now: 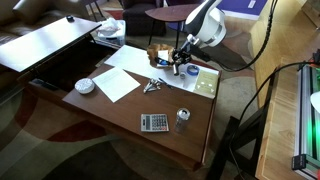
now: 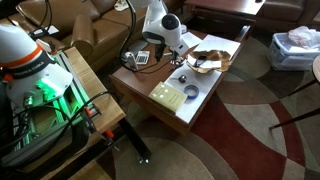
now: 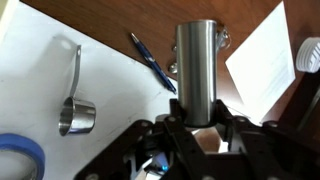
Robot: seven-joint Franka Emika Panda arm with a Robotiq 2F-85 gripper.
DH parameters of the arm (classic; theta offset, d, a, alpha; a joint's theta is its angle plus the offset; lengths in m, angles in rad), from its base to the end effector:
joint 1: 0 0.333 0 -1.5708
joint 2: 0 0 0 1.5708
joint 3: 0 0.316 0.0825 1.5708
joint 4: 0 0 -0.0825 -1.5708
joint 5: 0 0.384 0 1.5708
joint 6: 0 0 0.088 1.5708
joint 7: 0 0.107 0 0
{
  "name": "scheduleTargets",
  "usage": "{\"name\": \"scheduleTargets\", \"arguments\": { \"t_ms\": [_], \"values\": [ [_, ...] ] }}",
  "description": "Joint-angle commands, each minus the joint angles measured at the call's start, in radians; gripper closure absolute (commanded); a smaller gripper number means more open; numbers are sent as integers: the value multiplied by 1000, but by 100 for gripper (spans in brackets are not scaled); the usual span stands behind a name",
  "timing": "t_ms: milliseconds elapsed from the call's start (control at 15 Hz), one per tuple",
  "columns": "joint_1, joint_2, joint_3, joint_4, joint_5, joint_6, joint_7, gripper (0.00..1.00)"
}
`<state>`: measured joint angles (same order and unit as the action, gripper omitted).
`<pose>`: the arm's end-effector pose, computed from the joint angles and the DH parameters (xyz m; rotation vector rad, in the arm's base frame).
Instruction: Put the metal thing onto the wooden plate
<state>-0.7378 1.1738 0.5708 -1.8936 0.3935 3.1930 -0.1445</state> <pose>0.5657 -0.1189 -0.0239 -2.4419 1.0248 -0.3282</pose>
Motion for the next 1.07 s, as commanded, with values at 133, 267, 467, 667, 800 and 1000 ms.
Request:
{"name": "scheduleTargets", "arguments": {
  "t_ms": [133, 267, 467, 667, 800, 1000],
  "values": [
    [-41, 78, 37, 29, -66, 253, 224, 88],
    [-30, 97, 33, 42, -93, 346, 328, 88],
    [-5, 57, -12, 13, -140, 343, 415, 63],
    [24, 109, -13, 78, -106, 450, 493, 88],
    [65, 135, -45, 133, -98, 531, 574, 88],
    [174, 163, -129, 217, -26, 637, 677, 88]
  ]
}}
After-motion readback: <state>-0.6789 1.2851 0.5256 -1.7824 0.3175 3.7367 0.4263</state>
